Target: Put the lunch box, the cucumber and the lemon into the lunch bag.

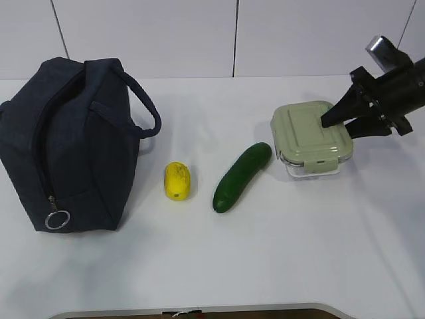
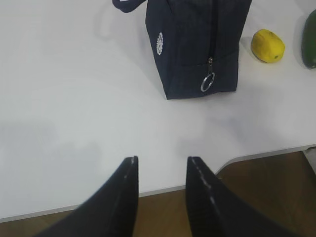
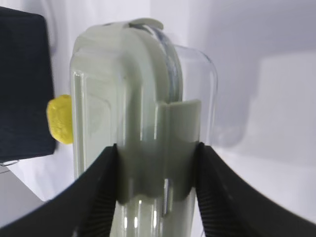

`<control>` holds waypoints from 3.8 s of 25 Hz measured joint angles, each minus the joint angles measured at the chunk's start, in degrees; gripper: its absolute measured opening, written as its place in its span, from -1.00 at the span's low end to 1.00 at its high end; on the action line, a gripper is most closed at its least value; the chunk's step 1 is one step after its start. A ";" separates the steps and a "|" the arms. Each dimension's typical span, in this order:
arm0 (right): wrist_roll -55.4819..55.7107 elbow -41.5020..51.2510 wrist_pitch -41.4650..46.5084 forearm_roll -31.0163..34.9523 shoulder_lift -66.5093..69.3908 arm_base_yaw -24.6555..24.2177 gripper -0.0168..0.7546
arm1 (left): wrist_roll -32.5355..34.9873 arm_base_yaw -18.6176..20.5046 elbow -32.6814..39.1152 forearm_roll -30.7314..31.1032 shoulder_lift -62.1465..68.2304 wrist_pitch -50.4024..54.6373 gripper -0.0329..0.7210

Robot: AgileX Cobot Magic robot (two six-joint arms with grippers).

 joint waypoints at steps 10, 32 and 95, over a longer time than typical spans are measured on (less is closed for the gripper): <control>1.35 0.00 0.10 3.24 -3.61 2.49 -0.03 | 0.00 0.00 0.00 0.00 0.00 0.00 -0.28; 2.64 0.19 0.74 10.87 -10.54 11.57 -0.03 | 0.00 0.00 -5.69 -2.93 11.48 -6.99 -0.28; -1.88 0.19 0.75 29.28 -10.96 22.94 -0.03 | 12.73 0.00 -59.71 -29.02 96.82 5.38 -0.88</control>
